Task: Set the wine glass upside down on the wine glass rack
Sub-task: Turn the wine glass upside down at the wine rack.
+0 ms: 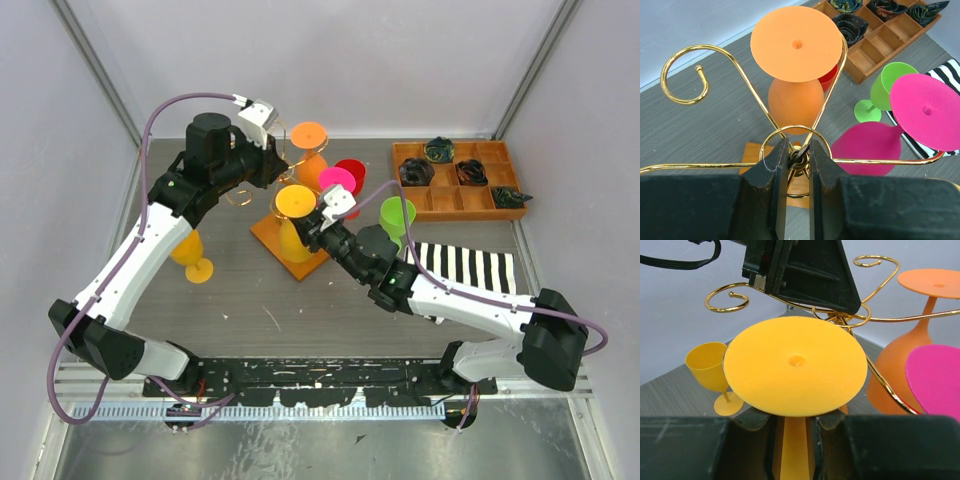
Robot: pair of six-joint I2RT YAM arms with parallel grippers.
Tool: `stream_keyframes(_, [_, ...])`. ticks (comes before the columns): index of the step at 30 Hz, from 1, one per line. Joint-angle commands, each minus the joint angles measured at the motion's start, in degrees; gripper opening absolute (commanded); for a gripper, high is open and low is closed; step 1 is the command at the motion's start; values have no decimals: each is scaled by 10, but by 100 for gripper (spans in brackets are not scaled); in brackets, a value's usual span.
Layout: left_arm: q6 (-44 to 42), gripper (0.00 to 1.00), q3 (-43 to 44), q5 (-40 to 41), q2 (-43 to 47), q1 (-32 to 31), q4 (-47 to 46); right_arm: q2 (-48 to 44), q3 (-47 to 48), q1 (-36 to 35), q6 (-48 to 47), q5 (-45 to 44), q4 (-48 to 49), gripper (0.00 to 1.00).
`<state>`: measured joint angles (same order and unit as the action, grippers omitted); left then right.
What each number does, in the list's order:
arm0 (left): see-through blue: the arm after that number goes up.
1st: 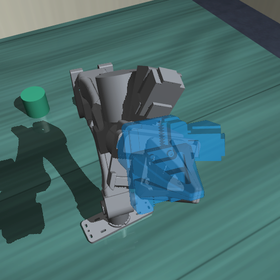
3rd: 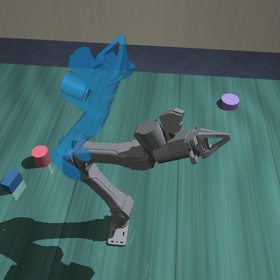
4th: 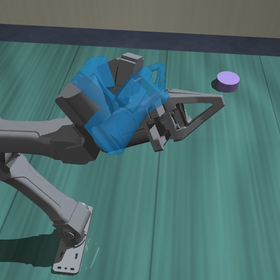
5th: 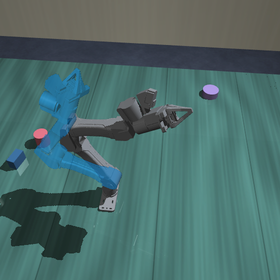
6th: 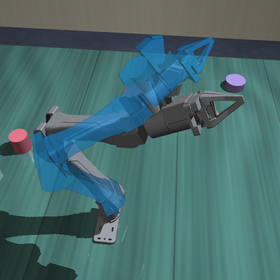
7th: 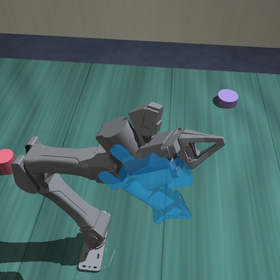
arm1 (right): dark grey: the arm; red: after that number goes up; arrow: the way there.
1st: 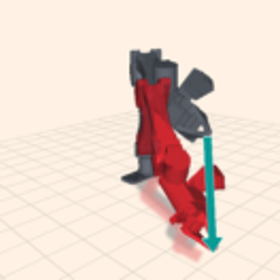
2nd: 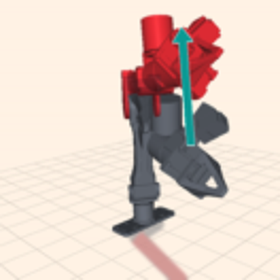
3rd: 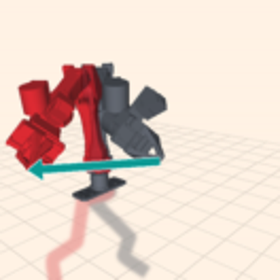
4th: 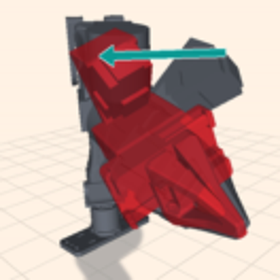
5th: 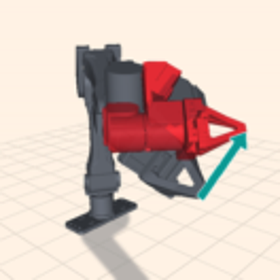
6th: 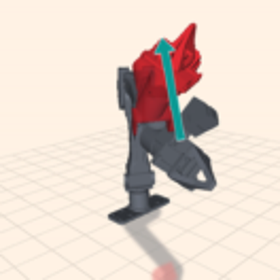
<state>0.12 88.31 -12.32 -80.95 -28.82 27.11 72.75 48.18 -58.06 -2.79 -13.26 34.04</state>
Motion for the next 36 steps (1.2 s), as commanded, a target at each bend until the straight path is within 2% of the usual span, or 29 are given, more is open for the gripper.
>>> stream_keyframes(1, [7, 0, 9, -11, -9, -4, 13, -26, 8, -4, 15, -28, 13, 28])
stream_keyframes(6, [7, 0, 7, -11, -9, -5, 13, -27, 16, -3, 18, -24, -14, 39])
stream_keyframes(12, [7, 0, 8, -11, -8, -5, 14, -48, 2, -3, 23, -21, -21, 41])
stream_keyframes(20, [7, 0, 7, -9, -1, -4, 13, -115, -10, -4, 18, 42, -84, 44])
stream_keyframes(24, [8, 9, 5, -11, 1, -5, 11, -166, -27, -3, 19, 52, -117, 44])
stream_keyframes(29, [13, 13, 11, -18, 1, -5, 14, -230, -74, -4, 38, 55, -171, 45])
stream_keyframes(32, [19, 23, 13, -20, 1, -7, 10, -268, -115, -3, 70, 52, -201, 49])
stream_keyframes(36, [18, 31, 47, -17, -17, -16, 32, -326, -162, -4, 110, 57, -249, 49])
